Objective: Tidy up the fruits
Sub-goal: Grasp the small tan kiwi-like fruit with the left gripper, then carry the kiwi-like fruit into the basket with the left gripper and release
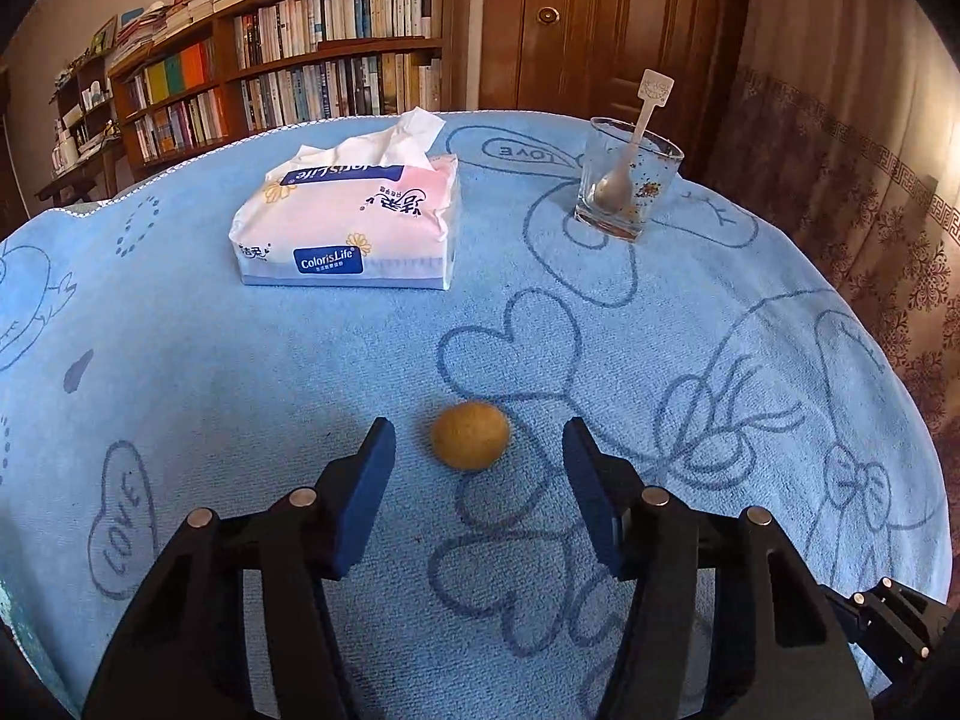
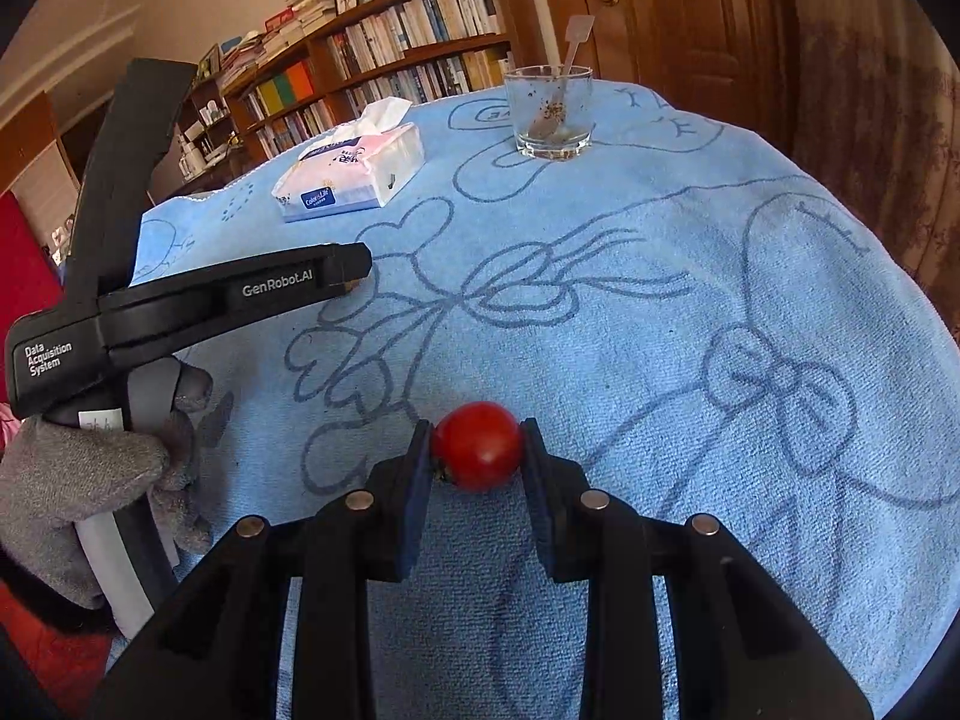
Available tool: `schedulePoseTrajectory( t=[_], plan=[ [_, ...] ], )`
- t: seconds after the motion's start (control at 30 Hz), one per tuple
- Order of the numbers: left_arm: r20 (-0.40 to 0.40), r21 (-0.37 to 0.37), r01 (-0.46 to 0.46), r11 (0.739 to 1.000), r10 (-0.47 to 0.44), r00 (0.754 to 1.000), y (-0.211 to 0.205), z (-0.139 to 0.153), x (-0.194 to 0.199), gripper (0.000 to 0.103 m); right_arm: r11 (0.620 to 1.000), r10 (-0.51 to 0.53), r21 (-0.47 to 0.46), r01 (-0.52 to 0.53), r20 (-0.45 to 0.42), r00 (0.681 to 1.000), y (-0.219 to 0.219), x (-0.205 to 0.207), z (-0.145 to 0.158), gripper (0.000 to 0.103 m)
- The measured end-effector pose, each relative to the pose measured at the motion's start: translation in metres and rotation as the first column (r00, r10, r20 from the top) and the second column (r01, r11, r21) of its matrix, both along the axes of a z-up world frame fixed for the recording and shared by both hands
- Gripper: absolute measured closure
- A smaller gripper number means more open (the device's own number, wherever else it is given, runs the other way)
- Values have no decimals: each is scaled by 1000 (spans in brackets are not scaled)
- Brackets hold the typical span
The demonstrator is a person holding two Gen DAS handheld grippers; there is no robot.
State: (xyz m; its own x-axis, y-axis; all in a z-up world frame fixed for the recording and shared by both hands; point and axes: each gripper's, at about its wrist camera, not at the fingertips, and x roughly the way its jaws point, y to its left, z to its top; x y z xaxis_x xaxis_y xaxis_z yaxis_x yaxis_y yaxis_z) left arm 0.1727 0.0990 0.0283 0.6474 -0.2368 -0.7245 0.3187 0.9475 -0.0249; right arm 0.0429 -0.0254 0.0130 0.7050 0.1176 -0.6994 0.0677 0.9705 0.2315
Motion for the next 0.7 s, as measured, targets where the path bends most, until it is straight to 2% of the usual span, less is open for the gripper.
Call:
schedulePoseTrajectory(
  t=[0.13,0.2,0.27,0.47,0.7],
  plan=[
    [-23,27,-30,999,31,999,-2,-12,11,60,1000,-1,4,1,-1,1000,0,1,0,74],
    [-13,40,-34,999,35,999,-3,-15,11,61,1000,-1,4,1,-1,1000,0,2,0,74],
    [-6,44,-36,998,36,999,-4,-14,11,73,1000,-2,5,2,-1,1000,0,2,0,74],
    [16,23,-40,999,40,999,1,-10,1,74,1000,-3,6,3,1,1000,0,2,-1,74],
    [67,-2,-67,998,67,995,17,5,-29,74,1000,-10,10,10,8,1000,-2,1,0,74]
  ],
)
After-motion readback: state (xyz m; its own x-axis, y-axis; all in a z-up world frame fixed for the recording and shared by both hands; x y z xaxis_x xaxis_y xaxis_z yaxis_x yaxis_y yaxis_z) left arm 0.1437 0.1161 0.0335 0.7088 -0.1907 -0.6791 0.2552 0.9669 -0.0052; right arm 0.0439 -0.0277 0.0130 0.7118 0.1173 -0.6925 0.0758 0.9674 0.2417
